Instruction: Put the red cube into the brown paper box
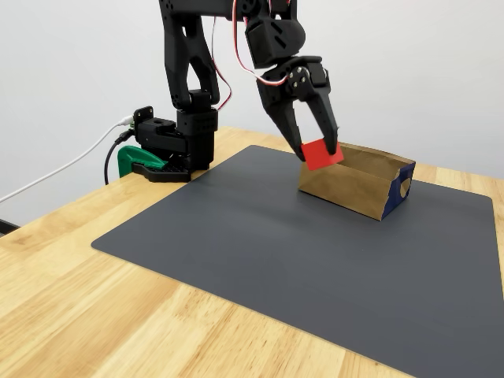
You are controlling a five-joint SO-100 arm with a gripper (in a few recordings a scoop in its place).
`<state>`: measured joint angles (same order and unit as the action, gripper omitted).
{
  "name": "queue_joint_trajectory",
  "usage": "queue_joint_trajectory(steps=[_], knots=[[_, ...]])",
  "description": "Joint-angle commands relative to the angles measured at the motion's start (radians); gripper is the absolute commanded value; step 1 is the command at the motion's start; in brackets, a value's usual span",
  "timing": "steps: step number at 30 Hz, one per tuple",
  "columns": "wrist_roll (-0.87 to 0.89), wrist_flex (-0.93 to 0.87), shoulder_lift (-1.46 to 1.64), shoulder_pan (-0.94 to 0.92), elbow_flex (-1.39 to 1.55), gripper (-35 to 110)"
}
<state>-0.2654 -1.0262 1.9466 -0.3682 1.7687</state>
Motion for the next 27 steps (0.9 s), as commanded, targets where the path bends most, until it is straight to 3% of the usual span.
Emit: queue_joint_trajectory(steps=[1, 12, 27], knots=[[-0.069, 0.118, 0.146, 0.081, 0.087, 0], [-0.025, 0.252, 0.256, 0.364, 0.258, 0], [0.071, 0.362, -0.063, 0.492, 0.252, 1]])
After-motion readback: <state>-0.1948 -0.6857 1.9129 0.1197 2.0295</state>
